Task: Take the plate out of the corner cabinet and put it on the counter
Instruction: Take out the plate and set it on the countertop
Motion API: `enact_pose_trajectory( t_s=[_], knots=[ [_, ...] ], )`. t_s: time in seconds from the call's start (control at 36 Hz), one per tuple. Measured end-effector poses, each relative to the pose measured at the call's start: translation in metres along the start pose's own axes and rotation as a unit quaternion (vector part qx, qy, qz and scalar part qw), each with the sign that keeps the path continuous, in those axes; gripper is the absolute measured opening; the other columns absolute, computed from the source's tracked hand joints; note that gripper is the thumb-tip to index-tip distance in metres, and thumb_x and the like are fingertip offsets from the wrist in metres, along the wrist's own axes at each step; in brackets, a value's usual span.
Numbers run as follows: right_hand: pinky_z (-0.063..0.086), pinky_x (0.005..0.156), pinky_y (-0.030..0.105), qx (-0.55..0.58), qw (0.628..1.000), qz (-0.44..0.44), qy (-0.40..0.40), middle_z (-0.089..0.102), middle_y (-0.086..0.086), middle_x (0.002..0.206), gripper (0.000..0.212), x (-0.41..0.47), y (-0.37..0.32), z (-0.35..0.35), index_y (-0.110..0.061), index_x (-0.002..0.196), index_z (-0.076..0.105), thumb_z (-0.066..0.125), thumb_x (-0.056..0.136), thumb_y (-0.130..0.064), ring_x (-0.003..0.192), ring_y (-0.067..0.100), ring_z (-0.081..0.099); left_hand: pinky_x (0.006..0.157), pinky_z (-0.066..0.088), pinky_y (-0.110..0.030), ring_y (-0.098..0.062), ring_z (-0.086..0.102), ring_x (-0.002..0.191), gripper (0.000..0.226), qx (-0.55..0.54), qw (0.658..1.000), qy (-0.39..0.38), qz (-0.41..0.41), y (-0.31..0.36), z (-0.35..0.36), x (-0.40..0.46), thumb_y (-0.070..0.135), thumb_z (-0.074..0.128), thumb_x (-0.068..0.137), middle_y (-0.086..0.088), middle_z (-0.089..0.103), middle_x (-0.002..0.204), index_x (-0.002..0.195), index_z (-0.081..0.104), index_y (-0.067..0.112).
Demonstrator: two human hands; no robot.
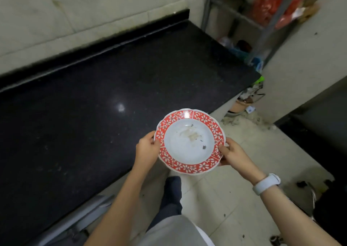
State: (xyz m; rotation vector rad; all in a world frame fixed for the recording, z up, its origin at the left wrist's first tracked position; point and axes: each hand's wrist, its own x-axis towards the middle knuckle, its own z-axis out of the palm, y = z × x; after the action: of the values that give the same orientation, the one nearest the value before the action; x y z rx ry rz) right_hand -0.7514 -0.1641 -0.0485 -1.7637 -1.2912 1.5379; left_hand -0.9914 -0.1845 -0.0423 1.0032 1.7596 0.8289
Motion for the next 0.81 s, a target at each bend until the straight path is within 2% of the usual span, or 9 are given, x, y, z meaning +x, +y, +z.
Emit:
enact_pose_trajectory(
  t_s=[0.08,0.19,0.25,0.33,0.42,0.53,0.64,0.75,0.81],
  knots=[
    [0.057,0.049,0.022,0.006,1.000,-0.001,0.014,0.064,0.004,0.083,0.026,0.037,-0.022,-0.016,-0.012,0.119,0.044,0.038,0.094,-0.014,0.055,0.008,0.067,0.083,0.054,-0.049,-0.026,0.068,0.087,0.011,-0.001,1.000,-0.009,0.017,0.028,0.009,0.043,0.033,0.051,0.077,-0.011,0.072,0.084,0.070,0.059,0.028],
    [0.058,0.049,0.022,0.003,0.999,0.006,0.037,0.062,0.014,0.099,0.029,0.087,-0.057,-0.034,-0.009,0.123,0.042,0.037,0.095,-0.016,0.070,0.016,0.065,0.083,0.056,-0.050,-0.025,0.068,0.089,0.014,-0.016,0.999,-0.022,0.018,0.057,0.019,0.101,0.025,0.054,0.083,-0.009,0.073,0.089,0.084,0.066,0.019],
    [0.058,0.050,0.021,-0.004,0.999,0.009,0.036,0.064,0.008,0.095,0.024,0.109,-0.075,-0.042,-0.011,0.117,0.044,0.037,0.095,-0.017,0.071,0.015,0.064,0.080,0.056,-0.041,-0.018,0.067,0.086,0.014,-0.020,0.999,-0.021,0.015,0.070,0.024,0.129,0.022,0.052,0.085,-0.001,0.072,0.087,0.088,0.066,0.021],
    [0.058,0.054,0.022,-0.013,0.999,0.020,0.031,0.061,-0.005,0.086,0.018,0.140,-0.097,-0.054,-0.015,0.111,0.045,0.038,0.095,-0.020,0.074,0.012,0.063,0.067,0.051,-0.026,-0.009,0.064,0.079,0.017,-0.030,0.999,-0.021,0.006,0.092,0.032,0.165,0.019,0.049,0.088,0.009,0.067,0.078,0.089,0.065,0.019],
    [0.058,0.055,0.023,-0.032,0.998,0.026,0.038,0.061,-0.006,0.088,0.017,0.169,-0.113,-0.066,-0.016,0.109,0.045,0.037,0.095,-0.021,0.075,0.013,0.063,0.075,0.055,-0.034,-0.012,0.066,0.082,0.018,-0.023,0.999,-0.026,-0.001,0.107,0.043,0.197,0.021,0.049,0.087,0.003,0.070,0.082,0.089,0.066,0.016],
    [0.058,0.068,0.036,-0.047,0.996,0.042,0.058,0.059,0.004,0.102,0.027,0.210,-0.125,-0.084,-0.010,0.119,0.044,0.036,0.095,-0.021,0.088,0.023,0.061,0.081,0.054,-0.040,-0.018,0.066,0.086,0.020,-0.020,0.999,-0.025,-0.011,0.126,0.059,0.230,0.022,0.050,0.087,-0.006,0.073,0.092,0.092,0.067,0.013],
    [0.056,0.044,0.019,-0.041,0.997,0.041,0.059,0.057,-0.004,0.081,0.025,0.253,-0.133,-0.105,-0.007,0.117,0.045,0.037,0.095,-0.015,0.070,0.012,0.059,0.077,0.053,-0.037,-0.018,0.066,0.083,0.020,-0.019,1.000,-0.010,-0.020,0.141,0.078,0.261,0.022,0.051,0.087,-0.006,0.072,0.088,0.090,0.067,0.011],
    [0.054,0.043,0.016,-0.053,0.998,0.022,0.040,0.058,-0.001,0.079,0.021,0.304,-0.145,-0.129,-0.005,0.111,0.049,0.038,0.094,-0.010,0.068,0.012,0.059,0.078,0.055,-0.042,-0.022,0.068,0.084,0.019,-0.030,0.999,0.016,-0.041,0.156,0.099,0.290,0.022,0.051,0.087,-0.009,0.073,0.089,0.090,0.066,0.010],
    [0.053,0.045,0.016,-0.057,0.998,0.006,0.025,0.060,0.002,0.084,0.018,0.331,-0.152,-0.139,-0.008,0.106,0.050,0.038,0.093,-0.009,0.070,0.011,0.059,0.079,0.054,-0.039,-0.020,0.066,0.086,0.019,-0.046,0.997,0.039,-0.041,0.164,0.111,0.303,0.020,0.050,0.088,-0.005,0.072,0.093,0.094,0.066,0.012]
  ],
)
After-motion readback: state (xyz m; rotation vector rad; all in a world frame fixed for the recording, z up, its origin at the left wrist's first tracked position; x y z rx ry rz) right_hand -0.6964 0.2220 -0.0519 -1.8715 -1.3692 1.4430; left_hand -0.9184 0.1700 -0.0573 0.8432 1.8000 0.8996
